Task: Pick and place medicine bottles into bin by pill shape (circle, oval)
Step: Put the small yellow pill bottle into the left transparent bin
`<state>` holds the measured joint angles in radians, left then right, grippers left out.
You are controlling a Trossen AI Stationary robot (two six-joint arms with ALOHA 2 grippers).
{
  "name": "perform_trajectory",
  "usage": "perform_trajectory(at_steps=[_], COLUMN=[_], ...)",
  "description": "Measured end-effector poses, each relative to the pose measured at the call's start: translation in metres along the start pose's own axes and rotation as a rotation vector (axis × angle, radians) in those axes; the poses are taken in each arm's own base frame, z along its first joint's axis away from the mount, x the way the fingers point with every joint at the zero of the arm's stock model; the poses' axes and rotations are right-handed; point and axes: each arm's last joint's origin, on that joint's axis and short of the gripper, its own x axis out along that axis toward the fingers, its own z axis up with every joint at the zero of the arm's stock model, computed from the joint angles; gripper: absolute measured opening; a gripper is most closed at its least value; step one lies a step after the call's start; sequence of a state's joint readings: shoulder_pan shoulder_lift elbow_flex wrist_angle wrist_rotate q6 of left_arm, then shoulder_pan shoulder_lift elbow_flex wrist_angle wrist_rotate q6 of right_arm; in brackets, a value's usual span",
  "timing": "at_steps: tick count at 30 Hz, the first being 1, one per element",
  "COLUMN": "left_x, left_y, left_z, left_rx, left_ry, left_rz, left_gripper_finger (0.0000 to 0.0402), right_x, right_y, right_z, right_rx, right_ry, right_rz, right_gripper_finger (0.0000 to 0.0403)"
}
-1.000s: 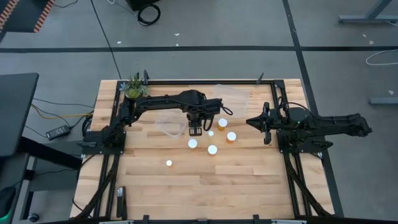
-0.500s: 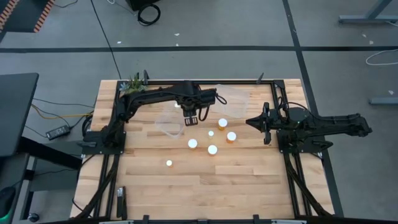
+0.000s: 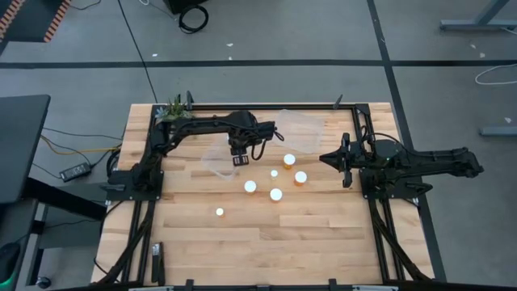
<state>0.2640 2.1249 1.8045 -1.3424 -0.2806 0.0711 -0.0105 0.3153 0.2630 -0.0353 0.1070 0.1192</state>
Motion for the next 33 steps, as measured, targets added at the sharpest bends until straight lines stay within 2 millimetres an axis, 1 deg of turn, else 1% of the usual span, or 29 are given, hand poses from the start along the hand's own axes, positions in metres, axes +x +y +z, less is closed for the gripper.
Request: perform_trajectory(at_steps=[3,7,13,20,26,33], left_x=[0.008,0.013,0.013,0.013,0.013,0.015], left_y=[0.002,0.001,0.001,0.001,0.002,0.012], left_z=[0.0,0.002,0.008,0.01,0.015,0.015], left_rx=[-0.01,-0.018,-0.024,-0.029,-0.039,-0.064], left_ry=[0.005,-0.02,-0.087,-0.105,-0.151,-0.159], left_rz=[-0.022,-0.048,-0.06,-0.061,-0.081,-0.09], left_gripper_finger=[0.013,0.0126,0.0131,0.0126,0.0131,0.0126], right_x=[0.0,0.0,0.0,0.0,0.0,0.0], right_y=[0.0,0.0,0.0,0.0,0.0,0.0], right_z=[0.0,0.0,0.0,0.0,0.0,0.0], right_rx=[0.0,0.0,0.0,0.0,0.0,0.0], right_ry=[0.0,0.0,0.0,0.0,0.0,0.0], right_rz=[0.0,0.0,0.0,0.0,0.0,0.0], right_gripper_finger=[0.0037,0.0037,0.0037,0.0037,0.0037,0.0037])
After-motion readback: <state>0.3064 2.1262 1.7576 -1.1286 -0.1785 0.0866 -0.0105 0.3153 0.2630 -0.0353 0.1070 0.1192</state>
